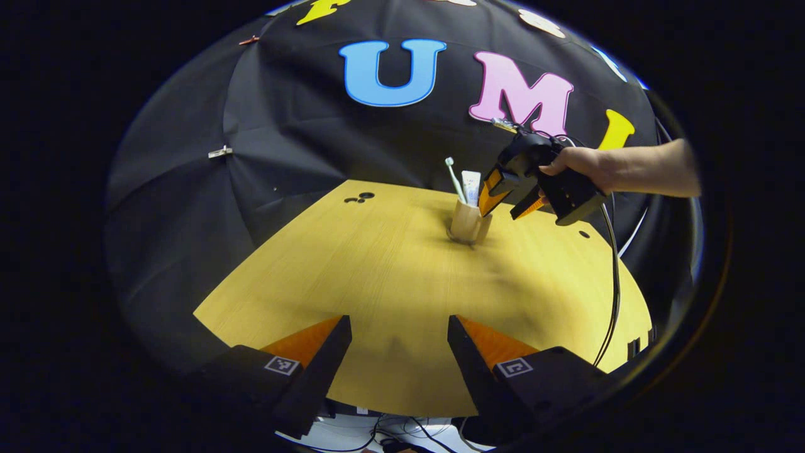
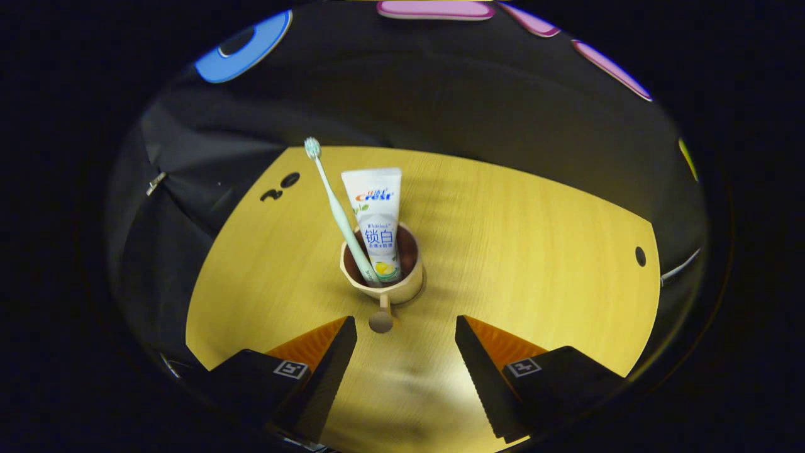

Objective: Put the toothbrush and toothpaste on the desktop into the cup, then pick up the cup and place it on the coaster on the desktop.

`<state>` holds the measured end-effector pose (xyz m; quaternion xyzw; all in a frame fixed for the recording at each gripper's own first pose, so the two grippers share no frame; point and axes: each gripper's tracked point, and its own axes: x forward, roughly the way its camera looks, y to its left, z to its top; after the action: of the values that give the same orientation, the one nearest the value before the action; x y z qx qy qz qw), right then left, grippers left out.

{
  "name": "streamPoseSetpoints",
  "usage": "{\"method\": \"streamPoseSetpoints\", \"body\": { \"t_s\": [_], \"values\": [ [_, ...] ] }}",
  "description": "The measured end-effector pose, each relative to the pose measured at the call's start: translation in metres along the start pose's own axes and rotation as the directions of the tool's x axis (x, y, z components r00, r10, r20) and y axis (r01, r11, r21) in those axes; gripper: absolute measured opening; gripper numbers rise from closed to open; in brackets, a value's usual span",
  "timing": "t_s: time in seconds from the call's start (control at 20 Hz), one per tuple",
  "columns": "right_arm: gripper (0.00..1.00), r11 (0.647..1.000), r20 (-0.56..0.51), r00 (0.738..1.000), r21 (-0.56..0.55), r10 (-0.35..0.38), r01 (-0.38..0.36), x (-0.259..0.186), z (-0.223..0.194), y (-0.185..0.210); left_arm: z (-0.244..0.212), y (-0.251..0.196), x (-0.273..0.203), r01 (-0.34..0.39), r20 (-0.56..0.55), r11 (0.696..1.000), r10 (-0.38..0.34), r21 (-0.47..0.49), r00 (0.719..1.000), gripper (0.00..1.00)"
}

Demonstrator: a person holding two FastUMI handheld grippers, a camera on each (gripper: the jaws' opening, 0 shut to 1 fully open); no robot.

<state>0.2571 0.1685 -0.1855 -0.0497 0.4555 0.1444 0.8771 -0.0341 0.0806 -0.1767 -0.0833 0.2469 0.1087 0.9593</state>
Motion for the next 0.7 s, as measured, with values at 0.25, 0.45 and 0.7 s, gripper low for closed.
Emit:
{"method": "streamPoseSetpoints", "body": {
  "t_s": [0.25,0.45,0.7],
  "values": [
    [0.99,1.000,0.275,0.961,0.000,-0.011,0.011,-0.094,0.029,-0.010,0.057,-0.024,-0.003,0.035,0.111,0.999,-0.034,-0.011,0.993,0.98],
    [0.98,1.000,0.493,0.870,0.007,-0.020,0.019,-0.184,0.043,-0.010,0.099,-0.047,-0.014,0.085,0.196,0.996,-0.083,-0.006,0.977,0.98],
    [0.98,0.996,0.678,0.731,0.013,-0.076,0.091,-0.282,0.024,-0.021,0.148,-0.074,-0.032,0.149,0.296,0.988,-0.156,0.046,0.942,0.98]
  ]
}}
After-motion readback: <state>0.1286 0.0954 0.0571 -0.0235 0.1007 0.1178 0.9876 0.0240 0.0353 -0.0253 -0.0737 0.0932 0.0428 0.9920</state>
